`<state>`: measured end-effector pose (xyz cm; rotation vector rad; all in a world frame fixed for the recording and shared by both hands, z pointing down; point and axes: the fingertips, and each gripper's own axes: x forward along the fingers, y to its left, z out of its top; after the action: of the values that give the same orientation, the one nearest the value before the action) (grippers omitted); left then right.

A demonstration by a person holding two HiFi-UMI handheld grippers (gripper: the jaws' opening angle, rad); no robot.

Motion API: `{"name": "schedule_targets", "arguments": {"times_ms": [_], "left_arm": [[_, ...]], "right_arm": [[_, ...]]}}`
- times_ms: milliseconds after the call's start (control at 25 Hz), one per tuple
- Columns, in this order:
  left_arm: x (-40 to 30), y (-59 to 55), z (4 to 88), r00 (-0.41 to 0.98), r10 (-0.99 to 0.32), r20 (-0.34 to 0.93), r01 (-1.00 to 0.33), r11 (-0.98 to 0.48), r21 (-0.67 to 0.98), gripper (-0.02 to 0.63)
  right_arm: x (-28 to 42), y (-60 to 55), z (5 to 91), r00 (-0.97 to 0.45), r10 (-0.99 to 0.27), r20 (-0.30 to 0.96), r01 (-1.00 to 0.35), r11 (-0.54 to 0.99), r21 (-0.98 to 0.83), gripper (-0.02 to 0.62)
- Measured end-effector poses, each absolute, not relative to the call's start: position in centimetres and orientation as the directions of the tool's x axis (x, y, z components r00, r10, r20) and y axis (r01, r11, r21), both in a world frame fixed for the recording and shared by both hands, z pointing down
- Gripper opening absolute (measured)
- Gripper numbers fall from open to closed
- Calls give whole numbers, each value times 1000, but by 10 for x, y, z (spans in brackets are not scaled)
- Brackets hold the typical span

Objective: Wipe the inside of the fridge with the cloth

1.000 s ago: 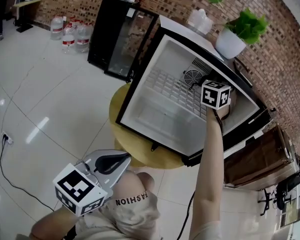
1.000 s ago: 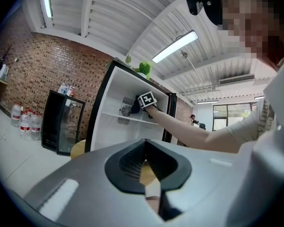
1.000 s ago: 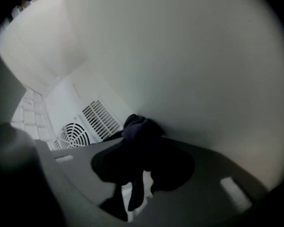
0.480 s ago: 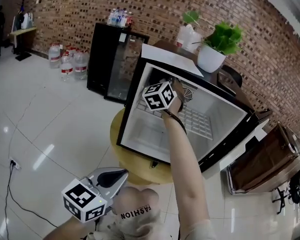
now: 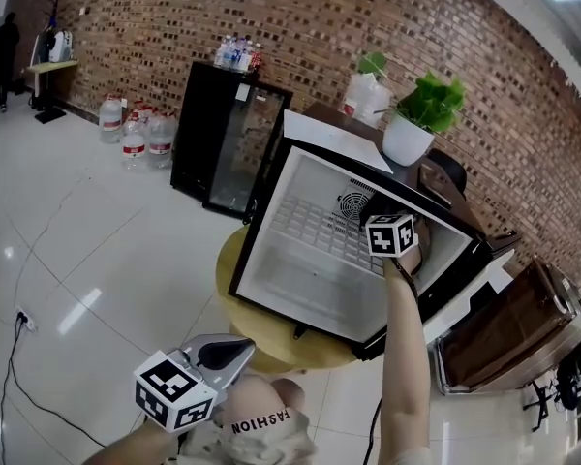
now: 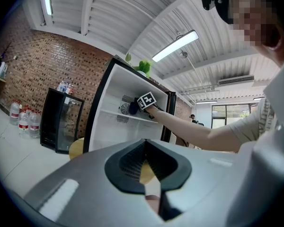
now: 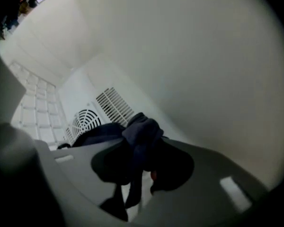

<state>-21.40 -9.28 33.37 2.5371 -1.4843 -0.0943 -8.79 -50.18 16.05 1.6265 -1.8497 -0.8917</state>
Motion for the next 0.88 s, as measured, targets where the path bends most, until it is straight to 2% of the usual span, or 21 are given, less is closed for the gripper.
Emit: {"name": "schedule_targets", "arguments": {"times_ms": [80,200,400,560,680,800,880], "left_arm": [[-212,-95,336,495,-868,49,-855,-476,206,0],[-211,-94,334,497,-866,51,-856,-480,192,0],[-212,-93,335,492,-869,53,-860,-475,188,0],[-207,-92,337,504,-861,60,-853,-486,188,0],[-204,-91,337,507,-860,58,-851,-489,190,0],[-203,-92,339,513,-856,64,-848,-493,194,0],[-199,-93,341,519,-852,66,-843,-498,202,0]], "right_arm": [[-84,-501,161,-129,-991,-42,-638,51,768,118],[-116,-478,156,-226,-971,-75,-642,90,762,118],[-241,-441,171,-485,-874,-16,-536,283,795,118],[-319,-445,198,-557,-826,82,-395,351,849,118],[-320,-458,203,-531,-833,154,-362,387,848,117],[-274,-478,213,-436,-870,229,-333,392,858,117],[-238,-480,214,-417,-876,243,-362,405,840,112]]}}
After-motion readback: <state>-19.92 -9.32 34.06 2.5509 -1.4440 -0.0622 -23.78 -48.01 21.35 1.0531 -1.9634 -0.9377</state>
